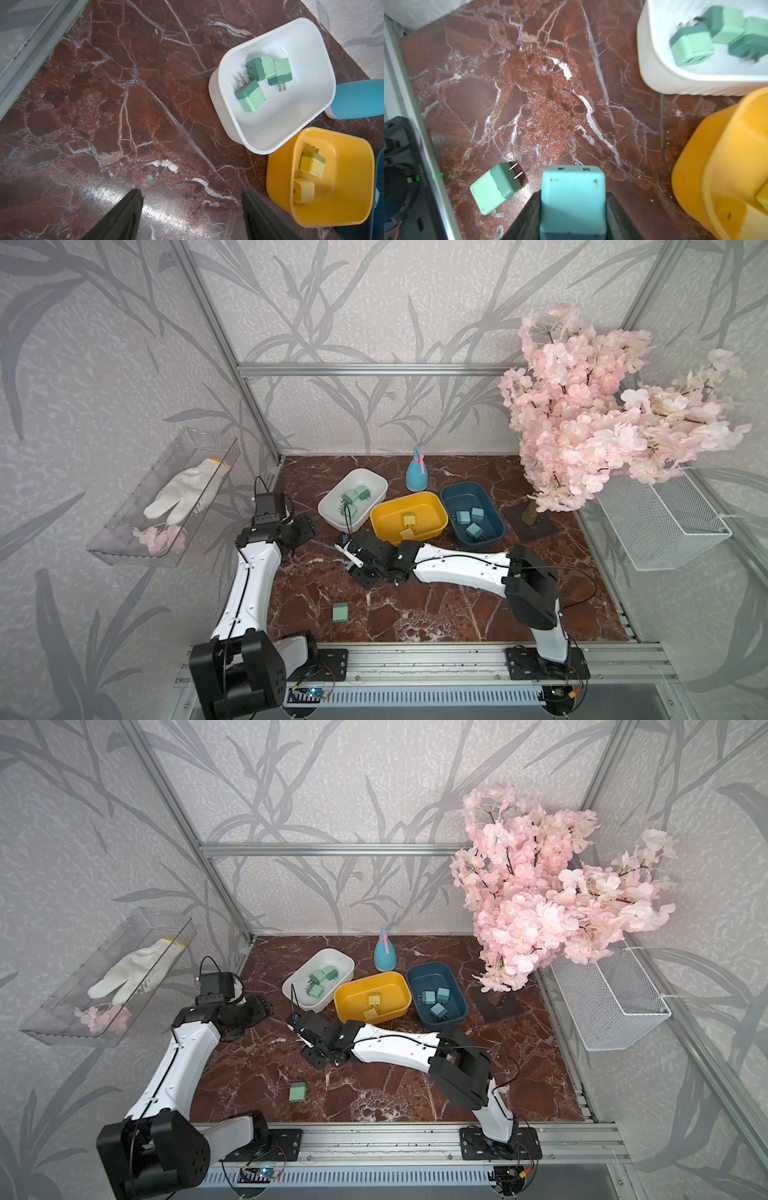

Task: Place the plugs by color into the storage box
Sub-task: Pick up the plug from the center of the board, then place the plug in the storage box.

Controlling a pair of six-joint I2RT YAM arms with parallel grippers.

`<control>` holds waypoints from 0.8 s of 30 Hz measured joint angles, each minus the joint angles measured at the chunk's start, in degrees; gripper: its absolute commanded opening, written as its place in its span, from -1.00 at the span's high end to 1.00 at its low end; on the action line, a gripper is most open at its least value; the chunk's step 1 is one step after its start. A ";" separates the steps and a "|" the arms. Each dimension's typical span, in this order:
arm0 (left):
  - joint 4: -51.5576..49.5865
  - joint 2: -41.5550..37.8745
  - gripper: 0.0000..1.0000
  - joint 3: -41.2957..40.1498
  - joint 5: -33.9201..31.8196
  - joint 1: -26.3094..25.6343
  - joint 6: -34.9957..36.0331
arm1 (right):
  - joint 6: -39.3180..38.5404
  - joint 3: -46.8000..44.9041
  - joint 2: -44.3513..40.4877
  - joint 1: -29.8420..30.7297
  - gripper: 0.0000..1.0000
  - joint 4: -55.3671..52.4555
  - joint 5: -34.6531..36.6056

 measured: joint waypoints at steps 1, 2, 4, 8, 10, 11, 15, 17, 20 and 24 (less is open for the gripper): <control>-0.02 -0.35 -0.56 0.00 -0.59 -0.85 0.28 | 0.22 -1.25 -1.70 -0.28 0.17 0.39 0.20; 0.00 -0.66 -0.56 0.00 -1.44 -2.03 0.59 | 0.44 -2.43 -3.21 -0.63 0.17 0.61 0.48; 0.00 -1.31 -0.56 0.00 -3.04 -4.63 1.25 | 0.83 -4.90 -5.90 -1.46 0.17 0.81 1.09; -0.04 -1.99 -0.56 0.02 -5.66 -8.98 2.27 | 1.53 -10.82 -11.61 -4.04 0.16 0.66 2.75; -0.20 -1.99 -0.56 0.02 -7.06 -10.73 2.75 | 1.92 -13.42 -14.27 -5.53 0.16 0.57 3.30; -0.33 -1.99 -0.56 0.02 -7.89 -11.63 2.99 | 2.16 -14.86 -15.93 -6.56 0.15 0.44 3.65; -0.79 -1.73 -0.55 0.61 -10.25 -16.04 4.31 | 2.43 -19.10 -21.31 -10.62 0.15 0.61 5.40; -1.36 -1.11 -0.55 1.40 -10.95 -18.78 4.76 | 2.40 -21.20 -23.91 -12.66 0.15 0.76 7.08; -1.81 0.22 -0.55 2.58 -12.33 -22.88 5.33 | 2.38 -22.99 -26.69 -14.97 0.15 0.55 8.63; -2.01 2.29 -0.55 4.13 -13.38 -28.57 6.40 | 2.32 -24.35 -29.83 -17.64 0.15 0.52 9.97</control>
